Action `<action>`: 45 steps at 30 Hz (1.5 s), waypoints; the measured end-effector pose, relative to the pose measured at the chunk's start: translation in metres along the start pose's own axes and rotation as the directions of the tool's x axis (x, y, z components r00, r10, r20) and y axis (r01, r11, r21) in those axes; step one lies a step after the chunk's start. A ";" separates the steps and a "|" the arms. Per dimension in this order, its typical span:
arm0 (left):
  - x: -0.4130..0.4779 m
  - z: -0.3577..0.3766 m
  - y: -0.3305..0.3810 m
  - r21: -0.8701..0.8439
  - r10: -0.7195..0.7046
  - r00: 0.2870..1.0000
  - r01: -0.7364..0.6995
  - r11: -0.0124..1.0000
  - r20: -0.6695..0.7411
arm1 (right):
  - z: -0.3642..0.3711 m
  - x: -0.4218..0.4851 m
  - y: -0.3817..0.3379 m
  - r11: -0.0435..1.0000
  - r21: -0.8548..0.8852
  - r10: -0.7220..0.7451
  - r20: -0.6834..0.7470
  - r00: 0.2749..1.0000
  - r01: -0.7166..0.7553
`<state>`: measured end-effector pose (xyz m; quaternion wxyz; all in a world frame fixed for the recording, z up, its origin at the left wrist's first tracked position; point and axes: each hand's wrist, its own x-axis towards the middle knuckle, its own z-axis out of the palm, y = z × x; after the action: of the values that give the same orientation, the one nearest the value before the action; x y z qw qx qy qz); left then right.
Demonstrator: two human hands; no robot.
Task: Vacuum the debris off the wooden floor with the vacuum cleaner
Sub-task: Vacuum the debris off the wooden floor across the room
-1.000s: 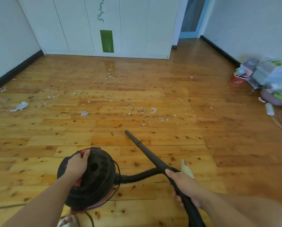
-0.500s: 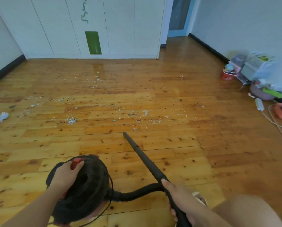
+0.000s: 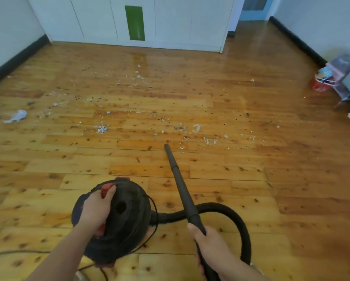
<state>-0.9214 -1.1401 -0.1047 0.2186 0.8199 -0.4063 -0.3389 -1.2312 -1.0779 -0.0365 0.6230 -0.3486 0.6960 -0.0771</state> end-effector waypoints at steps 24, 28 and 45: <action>-0.165 0.054 -0.019 -0.025 -0.031 0.999 0.030 0.999 -0.025 | -0.074 -0.111 0.131 0.986 0.165 0.002 -0.055 0.998 0.007; -0.163 0.066 -0.011 -0.007 0.061 0.998 -0.061 0.998 -0.004 | -0.066 -0.105 0.134 0.980 0.174 -0.083 -0.092 0.992 0.099; -0.190 0.086 0.005 -0.107 -0.142 0.987 0.149 0.983 0.074 | -0.079 -0.117 0.169 0.964 0.053 -0.245 -0.223 0.944 0.262</action>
<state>-1.0708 -0.9955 -0.0876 0.2252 0.8223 -0.3326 -0.4032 -1.3722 -0.9092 -0.0160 0.5430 -0.3990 0.7046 -0.2223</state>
